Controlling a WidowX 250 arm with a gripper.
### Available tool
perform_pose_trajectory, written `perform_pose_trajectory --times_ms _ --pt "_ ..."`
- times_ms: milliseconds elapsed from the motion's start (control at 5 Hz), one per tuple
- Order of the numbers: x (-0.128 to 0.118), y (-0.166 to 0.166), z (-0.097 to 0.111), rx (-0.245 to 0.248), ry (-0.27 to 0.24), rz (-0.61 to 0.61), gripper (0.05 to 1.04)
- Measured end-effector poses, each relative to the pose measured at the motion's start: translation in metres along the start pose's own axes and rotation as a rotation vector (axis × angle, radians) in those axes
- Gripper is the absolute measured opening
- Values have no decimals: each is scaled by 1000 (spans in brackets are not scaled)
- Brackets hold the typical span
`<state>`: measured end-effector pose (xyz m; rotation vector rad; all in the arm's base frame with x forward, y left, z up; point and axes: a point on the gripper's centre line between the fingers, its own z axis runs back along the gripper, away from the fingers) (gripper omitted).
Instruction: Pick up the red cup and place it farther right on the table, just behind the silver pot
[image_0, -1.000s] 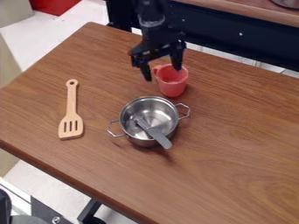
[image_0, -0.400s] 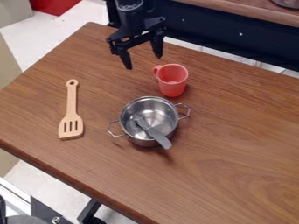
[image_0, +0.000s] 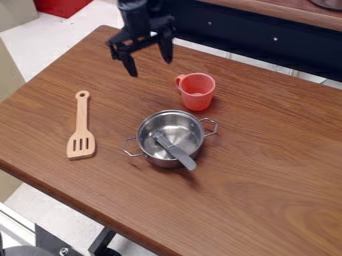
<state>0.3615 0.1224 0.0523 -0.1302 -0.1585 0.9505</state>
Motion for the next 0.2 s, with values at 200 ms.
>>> perform_pose_trajectory --times_ms 200 --pt "3 6 3 -9 8 7 994"
